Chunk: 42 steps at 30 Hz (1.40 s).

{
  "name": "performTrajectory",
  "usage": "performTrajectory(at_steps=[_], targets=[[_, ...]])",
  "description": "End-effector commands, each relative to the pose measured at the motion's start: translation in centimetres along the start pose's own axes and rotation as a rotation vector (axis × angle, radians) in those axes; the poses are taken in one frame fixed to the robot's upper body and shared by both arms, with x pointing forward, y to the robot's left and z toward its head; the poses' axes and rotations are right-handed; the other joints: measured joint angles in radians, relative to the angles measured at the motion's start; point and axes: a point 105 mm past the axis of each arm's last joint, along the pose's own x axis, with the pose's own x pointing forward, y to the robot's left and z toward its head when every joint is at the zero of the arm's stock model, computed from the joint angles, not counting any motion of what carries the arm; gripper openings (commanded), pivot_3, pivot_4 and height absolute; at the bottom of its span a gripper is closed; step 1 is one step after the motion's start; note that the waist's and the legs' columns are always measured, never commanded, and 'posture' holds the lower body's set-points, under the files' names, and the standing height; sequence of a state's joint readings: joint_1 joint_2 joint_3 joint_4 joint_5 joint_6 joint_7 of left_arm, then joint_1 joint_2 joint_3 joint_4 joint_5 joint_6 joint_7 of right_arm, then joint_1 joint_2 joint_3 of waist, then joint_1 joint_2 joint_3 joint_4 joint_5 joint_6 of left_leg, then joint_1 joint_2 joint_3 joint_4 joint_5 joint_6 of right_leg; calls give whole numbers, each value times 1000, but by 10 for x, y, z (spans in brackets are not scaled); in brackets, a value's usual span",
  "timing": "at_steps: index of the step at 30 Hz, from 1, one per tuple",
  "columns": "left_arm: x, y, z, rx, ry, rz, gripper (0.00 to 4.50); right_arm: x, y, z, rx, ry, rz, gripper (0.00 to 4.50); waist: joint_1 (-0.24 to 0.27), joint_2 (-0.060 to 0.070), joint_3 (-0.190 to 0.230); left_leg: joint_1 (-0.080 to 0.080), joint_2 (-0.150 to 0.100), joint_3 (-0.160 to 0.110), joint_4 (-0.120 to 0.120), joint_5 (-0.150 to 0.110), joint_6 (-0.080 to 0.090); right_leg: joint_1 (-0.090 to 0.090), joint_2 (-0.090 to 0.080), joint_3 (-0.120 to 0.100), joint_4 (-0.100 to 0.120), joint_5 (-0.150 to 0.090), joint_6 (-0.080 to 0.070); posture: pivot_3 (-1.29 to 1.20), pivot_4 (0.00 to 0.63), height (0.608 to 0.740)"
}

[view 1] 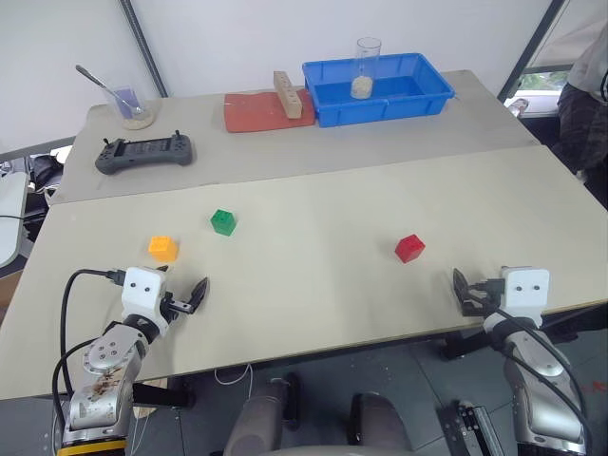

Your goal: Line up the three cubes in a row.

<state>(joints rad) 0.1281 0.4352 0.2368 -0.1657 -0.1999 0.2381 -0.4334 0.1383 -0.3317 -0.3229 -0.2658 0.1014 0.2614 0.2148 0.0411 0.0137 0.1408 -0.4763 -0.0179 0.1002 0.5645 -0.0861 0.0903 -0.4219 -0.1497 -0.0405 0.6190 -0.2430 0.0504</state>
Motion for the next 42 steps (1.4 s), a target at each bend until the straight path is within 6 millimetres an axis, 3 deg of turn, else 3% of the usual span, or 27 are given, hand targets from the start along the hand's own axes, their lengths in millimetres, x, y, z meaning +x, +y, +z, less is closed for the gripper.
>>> performTrajectory(at_steps=[1, 9, 12, 14, 18, 23, 31, 42], targets=[[0, -9, -7, 3, 33, -42, 4454, -2, -4, 17, -19, -70, -11, 4500, 0, 0, 0, 0, 0, 0, 0, 0, 0, 0, 0, 0, 0, 0, 0, 0, 150, 740], [4, -20, 4, 50, 5, -113, 4454, -3, -2, 20, -34, -74, 13, 4500, 2, 0, 0, 0, 0, 0, 0, 0, 0, 0, 0, 0, 0, 0, 0, 0, 150, 740], [7, -31, 22, 191, -51, -238, 4454, -4, 1, 22, -46, -72, 50, 4500, 4, 0, 0, 0, 0, 0, 0, 0, 0, 0, 0, 0, 0, 0, 0, 0, 150, 740], [11, -39, 39, 179, -93, -330, 4454, -5, 5, 23, -46, -73, 92, 4500, 3, -1, 0, 0, 0, 1, 0, 0, 0, 0, 0, 0, 0, 0, -1, 0, 150, 740], [14, -72, 82, 277, -174, -672, 4454, -12, 30, 32, -40, -82, 269, 4500, 2, -3, 2, -1, 1, 1, 0, 0, 0, -1, 2, -2, 1, 0, 0, 0, 150, 740], [18, -105, 113, 279, -238, -910, 4454, 3, 41, 41, -29, -102, 297, 4500, -10, -3, 2, 0, 1, 1, 0, 0, 0, 0, 2, -1, -2, 2, -2, 0, 150, 740], [18, -140, 130, 273, -282, -1083, 4454, 24, 59, 45, -4, -112, 347, 4500, -26, -7, 4, 0, 3, 1, 9, -2, 3, 5, 4, -3, -3, 6, -3, 0, 150, 740], [16, -148, 133, 270, -297, -1106, 4454, 44, 76, 44, 42, -113, 406, 4500, -26, -8, 4, 0, 2, 1, 11, -3, 4, 7, 4, -3, -6, 11, 1, 0, 150, 740]])
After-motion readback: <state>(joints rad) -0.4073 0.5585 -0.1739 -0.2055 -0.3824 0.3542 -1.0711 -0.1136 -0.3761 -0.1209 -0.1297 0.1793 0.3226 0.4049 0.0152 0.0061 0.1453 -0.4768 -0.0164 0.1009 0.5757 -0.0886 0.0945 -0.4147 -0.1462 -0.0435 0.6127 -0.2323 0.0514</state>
